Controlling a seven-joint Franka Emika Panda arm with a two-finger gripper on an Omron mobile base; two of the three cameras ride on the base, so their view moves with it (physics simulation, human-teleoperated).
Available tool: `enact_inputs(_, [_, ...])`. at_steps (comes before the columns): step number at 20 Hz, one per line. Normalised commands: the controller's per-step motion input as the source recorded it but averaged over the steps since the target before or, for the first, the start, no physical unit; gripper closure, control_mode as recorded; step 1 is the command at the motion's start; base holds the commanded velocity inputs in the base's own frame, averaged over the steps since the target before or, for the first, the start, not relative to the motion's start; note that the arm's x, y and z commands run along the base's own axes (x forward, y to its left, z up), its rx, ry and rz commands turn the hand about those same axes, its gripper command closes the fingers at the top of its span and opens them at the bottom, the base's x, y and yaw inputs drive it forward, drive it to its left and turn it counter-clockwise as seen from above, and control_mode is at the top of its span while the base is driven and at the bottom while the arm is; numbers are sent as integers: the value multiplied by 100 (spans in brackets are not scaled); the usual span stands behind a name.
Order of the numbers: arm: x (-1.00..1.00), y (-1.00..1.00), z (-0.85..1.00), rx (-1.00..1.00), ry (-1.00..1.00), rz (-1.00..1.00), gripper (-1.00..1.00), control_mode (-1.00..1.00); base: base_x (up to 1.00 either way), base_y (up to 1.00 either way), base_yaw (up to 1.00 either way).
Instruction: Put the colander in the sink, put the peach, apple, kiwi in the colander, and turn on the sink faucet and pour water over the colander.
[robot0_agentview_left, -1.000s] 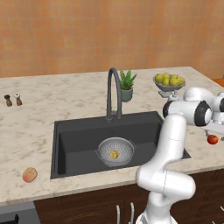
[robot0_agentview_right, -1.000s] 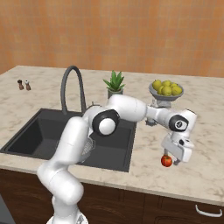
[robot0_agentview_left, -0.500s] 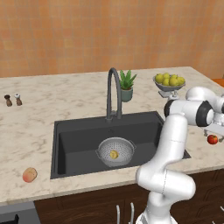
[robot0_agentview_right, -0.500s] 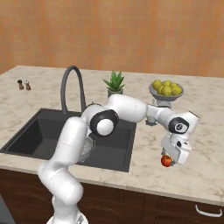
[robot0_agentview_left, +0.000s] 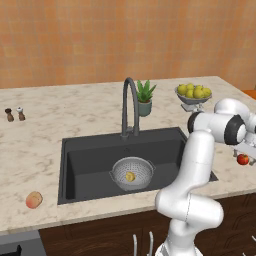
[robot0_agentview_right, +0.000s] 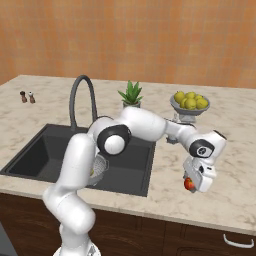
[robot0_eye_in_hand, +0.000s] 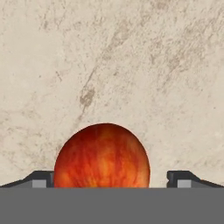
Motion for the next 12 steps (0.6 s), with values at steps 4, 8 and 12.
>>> enact_inputs(4, [17, 1, -6, -7, -7, -1, -100, -100, 0, 0, 0])
enact_inputs(8, [7, 1, -14, -6, -5, 0, -100, -100, 0, 0, 0])
enact_inputs(12, [0, 0, -20, -7, -5, 0, -100, -100, 0, 0, 0])
